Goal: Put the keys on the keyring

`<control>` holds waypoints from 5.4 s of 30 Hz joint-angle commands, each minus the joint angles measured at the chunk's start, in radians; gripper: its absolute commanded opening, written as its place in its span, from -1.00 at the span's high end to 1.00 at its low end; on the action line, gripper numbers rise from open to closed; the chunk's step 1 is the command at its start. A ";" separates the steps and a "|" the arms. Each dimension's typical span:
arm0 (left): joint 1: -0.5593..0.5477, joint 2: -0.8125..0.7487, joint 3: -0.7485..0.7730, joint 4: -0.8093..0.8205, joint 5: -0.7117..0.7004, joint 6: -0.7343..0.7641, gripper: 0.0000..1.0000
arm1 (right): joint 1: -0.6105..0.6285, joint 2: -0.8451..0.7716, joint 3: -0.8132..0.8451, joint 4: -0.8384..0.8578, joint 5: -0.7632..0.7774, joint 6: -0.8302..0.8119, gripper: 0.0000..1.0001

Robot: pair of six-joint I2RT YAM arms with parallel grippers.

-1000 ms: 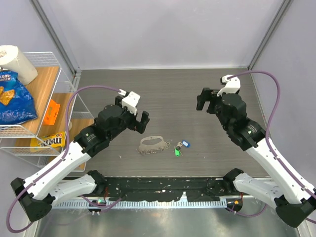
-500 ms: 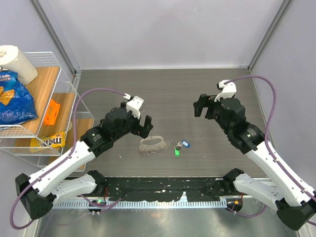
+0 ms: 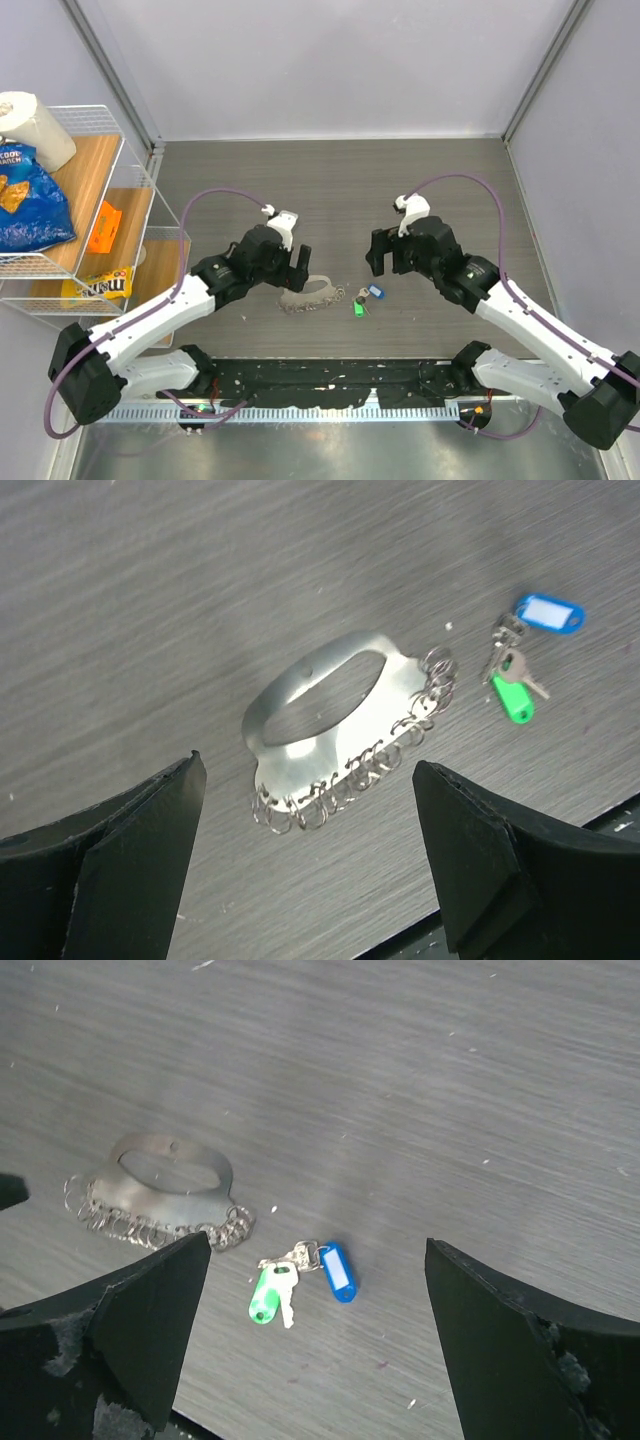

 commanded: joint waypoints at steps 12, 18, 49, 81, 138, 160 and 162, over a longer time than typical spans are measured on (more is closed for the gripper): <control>0.001 -0.003 -0.135 -0.110 -0.134 -0.208 -0.50 | 0.104 0.032 -0.072 0.083 -0.041 0.047 -0.86; 0.002 -0.005 -0.188 -0.066 -0.090 -0.233 -0.23 | 0.121 0.045 -0.081 0.098 -0.049 0.053 -0.84; 0.022 0.078 -0.231 0.039 -0.070 -0.222 0.33 | 0.165 0.057 -0.092 0.117 -0.052 0.078 -0.79; 0.044 0.129 -0.224 0.095 -0.042 -0.179 0.91 | 0.188 0.055 -0.097 0.120 -0.047 0.093 -0.73; 0.076 0.198 -0.227 0.209 0.044 -0.092 0.79 | 0.230 0.101 -0.077 0.131 -0.041 0.107 -0.73; 0.074 -0.221 -0.185 0.056 0.194 0.060 1.00 | 0.253 0.026 0.060 0.072 -0.158 -0.036 -0.73; 0.074 -0.221 -0.185 0.039 0.164 0.049 1.00 | 0.256 0.025 0.063 0.069 -0.161 -0.042 -0.73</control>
